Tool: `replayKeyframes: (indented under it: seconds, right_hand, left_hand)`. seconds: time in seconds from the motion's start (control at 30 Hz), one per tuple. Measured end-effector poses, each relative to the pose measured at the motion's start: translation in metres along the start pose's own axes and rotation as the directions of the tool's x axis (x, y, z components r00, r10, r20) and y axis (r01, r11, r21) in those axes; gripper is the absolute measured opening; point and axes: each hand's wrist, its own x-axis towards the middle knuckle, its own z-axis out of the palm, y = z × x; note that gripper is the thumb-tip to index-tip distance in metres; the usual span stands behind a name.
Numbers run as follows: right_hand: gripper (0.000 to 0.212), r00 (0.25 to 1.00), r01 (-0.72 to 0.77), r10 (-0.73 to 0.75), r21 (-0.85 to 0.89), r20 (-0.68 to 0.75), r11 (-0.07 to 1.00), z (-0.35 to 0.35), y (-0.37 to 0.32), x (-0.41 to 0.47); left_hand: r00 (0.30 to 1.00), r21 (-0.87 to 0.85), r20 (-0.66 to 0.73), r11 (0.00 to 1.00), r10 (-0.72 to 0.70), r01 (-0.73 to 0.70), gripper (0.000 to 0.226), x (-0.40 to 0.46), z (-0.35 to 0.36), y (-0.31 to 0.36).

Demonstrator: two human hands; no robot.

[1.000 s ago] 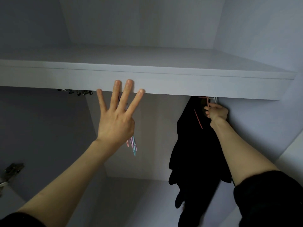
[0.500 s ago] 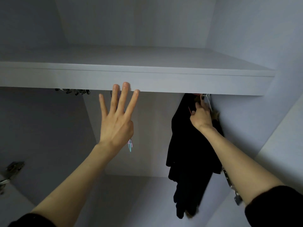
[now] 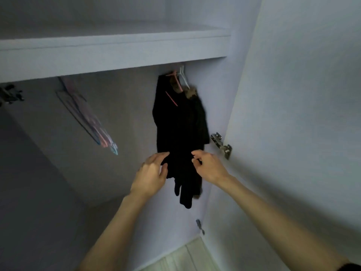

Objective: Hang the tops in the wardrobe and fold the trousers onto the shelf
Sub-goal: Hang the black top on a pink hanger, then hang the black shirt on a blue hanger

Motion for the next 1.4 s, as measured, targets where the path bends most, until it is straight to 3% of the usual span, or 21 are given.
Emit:
replayKeyframes:
  seconds: [0.17, 0.33, 0.43, 0.6, 0.67, 0.83, 0.93, 1.07, 1.17, 1.3, 1.4]
  right_hand:
    - [0.035, 0.957, -0.288, 0.289, 0.021, -0.037, 0.957, 0.006, 0.035, -0.102]
    - [0.033, 0.827, -0.527, 0.543, 0.135, -0.143, 0.839, 0.008, 0.058, -0.223]
    - [0.033, 0.707, -0.633, 0.668, 0.212, -0.234, 0.744, 0.006, 0.069, -0.301]
    - [0.03, 0.431, -0.756, 0.84, 0.376, -0.329, 0.535, 0.014, 0.069, -0.449]
    - [0.031, 0.299, -0.77, 0.888, 0.46, -0.349, 0.441, 0.022, 0.061, -0.518]
    - [0.031, 0.028, -0.753, 0.93, 0.604, -0.366, 0.261, 0.048, 0.033, -0.671]
    - [0.032, -0.108, -0.725, 0.928, 0.667, -0.357, 0.173, 0.07, 0.011, -0.76]
    - [0.031, -0.28, -0.677, 0.904, 0.734, -0.324, 0.053, 0.104, -0.018, -0.869]
    - [0.031, -0.461, -0.614, 0.843, 0.786, -0.278, -0.076, 0.137, -0.042, -0.965]
    - [0.03, -0.604, -0.552, 0.771, 0.804, -0.201, -0.223, 0.172, -0.056, -1.039]
    - [0.03, -0.71, -0.485, 0.688, 0.812, -0.148, -0.326, 0.192, -0.052, -1.085]
  left_hand:
    - [0.935, -0.169, 0.235, 0.958, 0.267, -0.231, 0.037, -0.036, 0.049, 0.035]
    - [0.771, -0.307, 0.401, 0.866, 0.494, -0.395, 0.036, -0.086, 0.085, 0.089]
    - [0.627, -0.4, 0.453, 0.773, 0.633, -0.492, 0.036, -0.128, 0.106, 0.129]
    - [0.332, -0.547, 0.499, 0.587, 0.801, -0.596, 0.035, -0.221, 0.134, 0.201]
    - [0.178, -0.606, 0.487, 0.478, 0.855, -0.636, 0.035, -0.272, 0.141, 0.236]
    - [-0.098, -0.722, 0.437, 0.284, 0.894, -0.631, 0.034, -0.4, 0.142, 0.301]
    - [-0.221, -0.754, 0.43, 0.213, 0.876, -0.621, 0.036, -0.485, 0.141, 0.328]
    - [-0.427, -0.788, 0.437, 0.108, 0.792, -0.607, 0.039, -0.596, 0.144, 0.356]
    - [-0.575, -0.823, 0.42, 0.029, 0.702, -0.567, 0.04, -0.697, 0.144, 0.38]
    - [-0.693, -0.86, 0.397, -0.021, 0.602, -0.51, 0.04, -0.779, 0.145, 0.398]
    - [-0.73, -0.869, 0.394, -0.033, 0.558, -0.494, 0.04, -0.825, 0.15, 0.402]
